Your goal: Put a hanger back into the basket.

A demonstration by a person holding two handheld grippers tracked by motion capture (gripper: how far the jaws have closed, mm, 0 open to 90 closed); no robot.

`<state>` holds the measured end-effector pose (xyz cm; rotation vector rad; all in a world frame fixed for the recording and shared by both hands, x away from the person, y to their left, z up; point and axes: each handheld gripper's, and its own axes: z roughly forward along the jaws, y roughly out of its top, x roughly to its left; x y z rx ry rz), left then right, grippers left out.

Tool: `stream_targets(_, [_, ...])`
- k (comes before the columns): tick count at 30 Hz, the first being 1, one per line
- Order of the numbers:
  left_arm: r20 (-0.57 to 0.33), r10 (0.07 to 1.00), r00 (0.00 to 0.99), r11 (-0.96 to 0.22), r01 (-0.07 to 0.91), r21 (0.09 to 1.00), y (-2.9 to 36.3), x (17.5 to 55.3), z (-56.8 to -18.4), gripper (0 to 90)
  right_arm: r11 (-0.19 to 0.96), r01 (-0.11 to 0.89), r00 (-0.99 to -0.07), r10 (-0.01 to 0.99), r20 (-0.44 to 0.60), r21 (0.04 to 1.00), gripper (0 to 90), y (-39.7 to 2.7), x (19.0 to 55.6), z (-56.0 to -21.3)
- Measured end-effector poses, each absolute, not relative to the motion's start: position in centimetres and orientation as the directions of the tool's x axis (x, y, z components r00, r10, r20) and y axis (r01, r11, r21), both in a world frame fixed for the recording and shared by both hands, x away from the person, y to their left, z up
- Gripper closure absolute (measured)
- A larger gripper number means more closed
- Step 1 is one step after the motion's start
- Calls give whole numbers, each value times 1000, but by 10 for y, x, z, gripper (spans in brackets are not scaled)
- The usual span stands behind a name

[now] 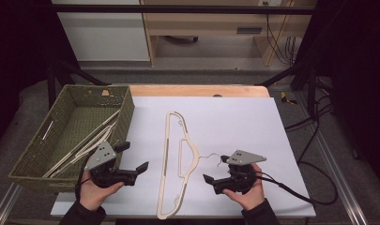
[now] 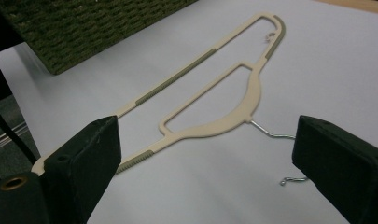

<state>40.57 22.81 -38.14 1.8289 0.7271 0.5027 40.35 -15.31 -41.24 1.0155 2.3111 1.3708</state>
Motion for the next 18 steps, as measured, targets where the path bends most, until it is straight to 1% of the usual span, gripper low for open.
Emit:
stream_targets(8, [7,684,729,-282,255,925,227,409,-388,55,351,487,-714,688,133,800,102,-122,404,-432])
stream_targets(14, [-2,693,721,-261,253,932,231,408,-384,60,425,501,-718,691,88,754,104,-97,404,-447])
stream_targets(18, [-4,696,718,-253,250,935,233,407,-382,62,450,511,-720,690,78,733,97,-79,407,-458])
